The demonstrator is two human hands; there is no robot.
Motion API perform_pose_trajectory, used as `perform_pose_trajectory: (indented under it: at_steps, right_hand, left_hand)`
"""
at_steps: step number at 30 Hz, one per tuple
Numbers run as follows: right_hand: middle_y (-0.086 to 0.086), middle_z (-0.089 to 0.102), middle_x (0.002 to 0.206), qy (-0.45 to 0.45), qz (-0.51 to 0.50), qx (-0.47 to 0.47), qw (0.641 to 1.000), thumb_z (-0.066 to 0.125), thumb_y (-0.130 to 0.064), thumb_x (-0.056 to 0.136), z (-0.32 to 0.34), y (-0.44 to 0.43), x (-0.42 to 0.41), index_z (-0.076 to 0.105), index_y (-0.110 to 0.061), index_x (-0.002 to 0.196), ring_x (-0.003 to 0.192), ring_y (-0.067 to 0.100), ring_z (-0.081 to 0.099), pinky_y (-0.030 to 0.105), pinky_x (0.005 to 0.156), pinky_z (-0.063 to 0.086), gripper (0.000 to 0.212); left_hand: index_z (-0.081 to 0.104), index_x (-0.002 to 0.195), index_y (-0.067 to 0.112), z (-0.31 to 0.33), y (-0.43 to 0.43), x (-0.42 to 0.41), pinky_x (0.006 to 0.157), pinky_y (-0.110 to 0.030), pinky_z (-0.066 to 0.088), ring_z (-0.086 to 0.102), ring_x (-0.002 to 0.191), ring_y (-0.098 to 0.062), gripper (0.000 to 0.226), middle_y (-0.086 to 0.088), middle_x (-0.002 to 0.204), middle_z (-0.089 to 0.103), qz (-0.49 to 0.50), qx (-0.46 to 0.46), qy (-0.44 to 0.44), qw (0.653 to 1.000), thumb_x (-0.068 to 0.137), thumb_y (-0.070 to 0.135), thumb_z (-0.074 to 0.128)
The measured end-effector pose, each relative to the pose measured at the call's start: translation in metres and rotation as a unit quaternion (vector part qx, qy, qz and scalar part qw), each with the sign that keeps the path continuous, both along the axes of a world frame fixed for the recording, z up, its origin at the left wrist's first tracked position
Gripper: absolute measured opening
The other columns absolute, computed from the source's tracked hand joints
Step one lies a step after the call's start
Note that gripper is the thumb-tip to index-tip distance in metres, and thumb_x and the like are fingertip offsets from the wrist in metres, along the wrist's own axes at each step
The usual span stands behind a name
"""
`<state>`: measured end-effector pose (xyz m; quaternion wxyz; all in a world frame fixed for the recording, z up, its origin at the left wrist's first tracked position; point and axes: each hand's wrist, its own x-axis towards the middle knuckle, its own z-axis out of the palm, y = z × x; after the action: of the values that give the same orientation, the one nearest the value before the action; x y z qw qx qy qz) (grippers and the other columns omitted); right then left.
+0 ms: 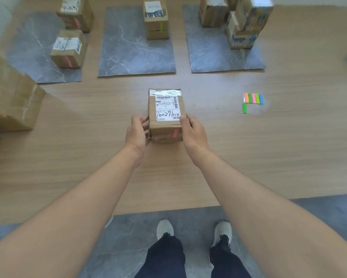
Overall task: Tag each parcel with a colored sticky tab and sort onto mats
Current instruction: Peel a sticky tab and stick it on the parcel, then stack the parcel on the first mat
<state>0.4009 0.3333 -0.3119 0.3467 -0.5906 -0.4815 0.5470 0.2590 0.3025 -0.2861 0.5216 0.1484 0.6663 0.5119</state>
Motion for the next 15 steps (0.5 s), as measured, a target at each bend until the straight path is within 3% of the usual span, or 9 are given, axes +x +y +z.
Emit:
perform_pose_trajectory:
  at_steps: [4, 9, 15]
  right_hand:
    - [-0.012, 0.074, 0.105, -0.003, 0.000, 0.021, 1.000, 0.046, -0.042, 0.094, 0.034, 0.004, 0.003, 0.071, -0.025, 0.111, 0.097, 0.006, 0.068, 0.032, 0.092, 0.053, 0.035]
    - [-0.010, 0.075, 0.103, -0.010, 0.001, 0.052, 0.999, 0.043, -0.050, 0.089, 0.089, 0.006, 0.020, 0.070, -0.027, 0.110, 0.098, 0.011, 0.068, 0.034, 0.090, 0.054, 0.042]
    - [-0.004, 0.074, 0.100, -0.005, 0.010, 0.099, 0.995, 0.038, -0.040, 0.104, 0.164, 0.016, 0.050, 0.067, -0.022, 0.108, 0.092, 0.012, 0.064, 0.027, 0.073, 0.044, 0.035]
  left_hand:
    - [0.067, 0.099, 0.023, 0.031, 0.002, 0.006, 0.066, -0.028, 0.044, 0.054, 0.079, -0.018, 0.039, 0.010, 0.083, 0.071, 0.001, 0.027, 0.010, 1.000, 0.101, 0.034, 0.029]
    - [0.062, 0.126, 0.014, 0.084, 0.006, 0.019, 0.068, -0.030, 0.047, 0.056, 0.075, -0.019, 0.046, 0.001, 0.089, 0.069, -0.011, 0.054, 0.029, 0.998, 0.101, 0.036, 0.029]
    - [0.064, 0.127, 0.017, 0.155, 0.006, 0.043, 0.078, -0.033, 0.049, 0.060, 0.082, -0.019, 0.051, -0.001, 0.097, 0.070, -0.020, 0.101, 0.061, 0.993, 0.102, 0.043, 0.028]
